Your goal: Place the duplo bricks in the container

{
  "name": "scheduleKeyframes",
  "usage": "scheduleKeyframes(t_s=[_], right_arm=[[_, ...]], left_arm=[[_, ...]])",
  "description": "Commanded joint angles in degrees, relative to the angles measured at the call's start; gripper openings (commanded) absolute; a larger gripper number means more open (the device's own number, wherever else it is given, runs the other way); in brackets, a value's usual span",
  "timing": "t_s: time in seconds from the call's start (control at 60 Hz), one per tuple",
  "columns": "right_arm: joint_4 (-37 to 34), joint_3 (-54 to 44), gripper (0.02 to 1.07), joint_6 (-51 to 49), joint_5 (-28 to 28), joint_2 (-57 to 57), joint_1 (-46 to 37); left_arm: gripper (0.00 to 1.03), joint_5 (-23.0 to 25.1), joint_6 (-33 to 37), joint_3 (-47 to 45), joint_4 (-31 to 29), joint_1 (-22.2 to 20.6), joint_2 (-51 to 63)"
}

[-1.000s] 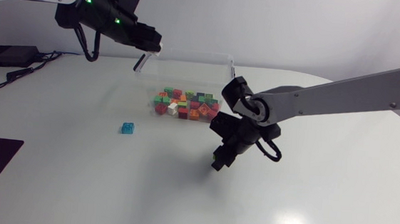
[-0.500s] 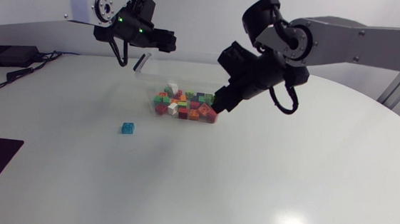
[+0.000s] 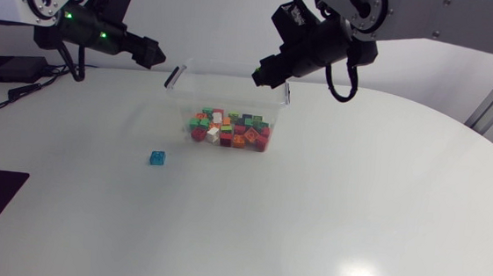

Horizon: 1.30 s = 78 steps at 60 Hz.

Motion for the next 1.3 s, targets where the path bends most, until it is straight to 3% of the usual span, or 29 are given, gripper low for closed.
scheduleKeyframes(t_s=[0.0, 0.167, 0.55, 0.6, 0.633, 0.667, 0.683, 0.867, 1.283], right_arm=[[1.81, 2.39, 0.29, 2.11, -0.22, 2.89, -0.31], [7.17, 2.83, 0.29, 3.26, -0.31, 5.09, -1.28], [16.84, 5.37, 0.3, 3.87, 0.13, 11.94, -1.45], [17.1, 7.13, 0.46, 4.05, 2.68, 13.79, -0.84], [17.98, 7.92, 0.67, 3.87, 3.47, 14.58, -0.66], [17.98, 8.98, 1.0, 3.52, 4.53, 15.46, -0.22], [18.07, 9.15, 1.05, 3.26, 4.97, 15.63, 0.04], [18.51, 6.78, 1.03, 2.9, 5.93, 10.89, 1.1], [19.91, -16.95, 1.03, 1.06, 5.05, -12.23, 1.71]], left_arm=[[0.98, 1.52, 6.64, -4.26, -1.44, 1.91, -2.46], [0.98, 4.6, 15.52, -9.97, -3.02, 4.72, -5.01], [0.97, 5.04, 31.78, -17.7, -4.96, 4.72, -5.8], [0.97, 5.04, 34.68, -18.41, -5.4, 4.72, -5.53], [0.97, 5.04, 36.43, -18.85, -5.4, 4.72, -5.36], [0.97, 5.04, 38.28, -19.11, -5.57, 4.55, -4.83], [0.97, 4.95, 38.89, -19.11, -5.57, 4.55, -4.57], [0.97, 4.69, 48.74, -18.32, -7.68, 4.02, -1.58], [0.91, 0.99, 61.39, -10.06, -13.66, 2.35, 9.67]])
